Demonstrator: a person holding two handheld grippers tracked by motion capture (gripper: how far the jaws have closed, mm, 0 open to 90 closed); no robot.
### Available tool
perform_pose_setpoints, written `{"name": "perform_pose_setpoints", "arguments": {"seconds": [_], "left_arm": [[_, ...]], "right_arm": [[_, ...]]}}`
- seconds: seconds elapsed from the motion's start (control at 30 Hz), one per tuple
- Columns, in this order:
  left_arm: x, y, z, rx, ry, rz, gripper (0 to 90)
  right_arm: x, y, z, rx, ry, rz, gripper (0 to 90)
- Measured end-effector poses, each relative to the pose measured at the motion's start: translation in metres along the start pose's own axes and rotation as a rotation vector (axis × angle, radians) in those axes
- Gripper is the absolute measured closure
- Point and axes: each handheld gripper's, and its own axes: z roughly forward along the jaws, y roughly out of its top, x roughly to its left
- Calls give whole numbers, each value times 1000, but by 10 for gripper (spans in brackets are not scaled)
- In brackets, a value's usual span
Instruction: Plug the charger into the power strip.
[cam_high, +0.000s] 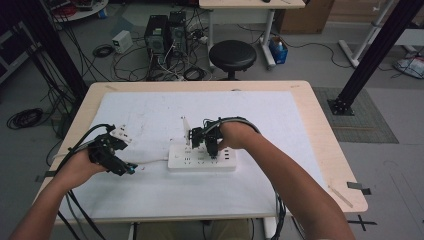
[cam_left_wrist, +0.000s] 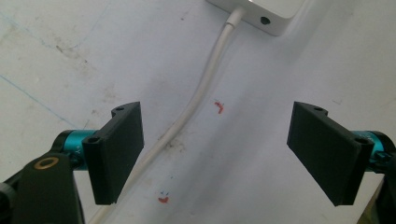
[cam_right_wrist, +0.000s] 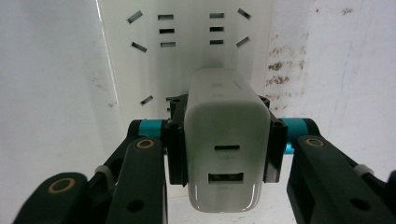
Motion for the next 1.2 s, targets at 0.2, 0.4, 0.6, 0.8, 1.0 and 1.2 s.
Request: {"name": "perform_pose_setpoints", "arguments": {"seconds": [0.2,0.4,0.6,0.8,1.0,1.2], "left_arm": [[3,-2,0,-7,-1,-9,187],[2,-3,0,-11,-7,-6,187],[3,-7,2,-15,-7,-16,187],[3,-6,5,-14,-12,-15,187],[4,-6,5,-16,-14,-15,187],[6,-8,5,-15,-15,-17,187]], "right_arm": [[-5,2,1,-19,32,30,624],[-3,3,1,-10,27,29,624],[-7,-19,5,-149,63,118,616],[-3,-12,5,-86,22,48,617],[-5,-12,4,-77,47,70,612],[-8,-14,3,-74,62,69,602]]}}
